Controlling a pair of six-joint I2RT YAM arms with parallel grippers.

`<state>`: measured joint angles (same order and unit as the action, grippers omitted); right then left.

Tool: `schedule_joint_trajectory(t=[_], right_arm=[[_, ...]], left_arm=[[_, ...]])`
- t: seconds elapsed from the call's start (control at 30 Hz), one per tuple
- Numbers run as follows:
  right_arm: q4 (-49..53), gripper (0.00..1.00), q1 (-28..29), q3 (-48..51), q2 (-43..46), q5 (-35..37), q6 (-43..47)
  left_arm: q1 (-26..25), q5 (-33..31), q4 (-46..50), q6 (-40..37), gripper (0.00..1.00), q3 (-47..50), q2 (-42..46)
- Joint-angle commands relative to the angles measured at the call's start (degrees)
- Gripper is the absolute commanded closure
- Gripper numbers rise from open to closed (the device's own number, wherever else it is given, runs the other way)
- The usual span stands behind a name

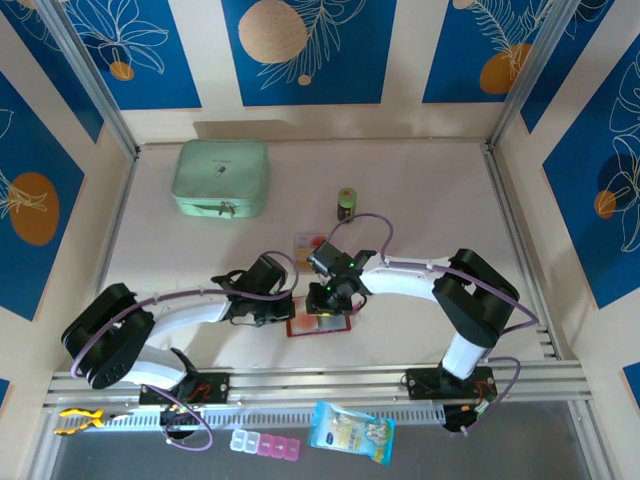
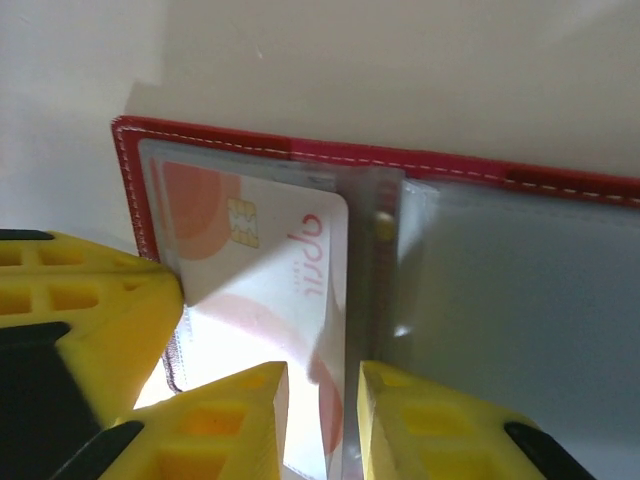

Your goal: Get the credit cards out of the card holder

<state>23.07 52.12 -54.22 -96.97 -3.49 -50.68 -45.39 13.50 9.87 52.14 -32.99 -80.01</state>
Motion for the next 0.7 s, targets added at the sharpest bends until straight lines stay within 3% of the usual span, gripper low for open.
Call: schedule_joint_trajectory(t=[0.0, 0.13, 0.67], right_arm=[[-0.92, 0.77, -0.02, 0.25, -0.75, -2.05, -0.21], [-1.35, 0.81, -0.04, 0.58, -0.76, -1.96, -0.3], [-1.35, 0.8, -0.64, 3.15, 3.81, -0.64, -1.09]], left_arm=[[0.47, -0.14, 1.63, -0.47, 0.96, 1.0, -1.04], [0.49, -0.05, 1.6, -0.51, 0.96, 1.07, -1.03], [0.48, 0.11, 2.08, -0.57, 0.96, 0.83, -1.77]])
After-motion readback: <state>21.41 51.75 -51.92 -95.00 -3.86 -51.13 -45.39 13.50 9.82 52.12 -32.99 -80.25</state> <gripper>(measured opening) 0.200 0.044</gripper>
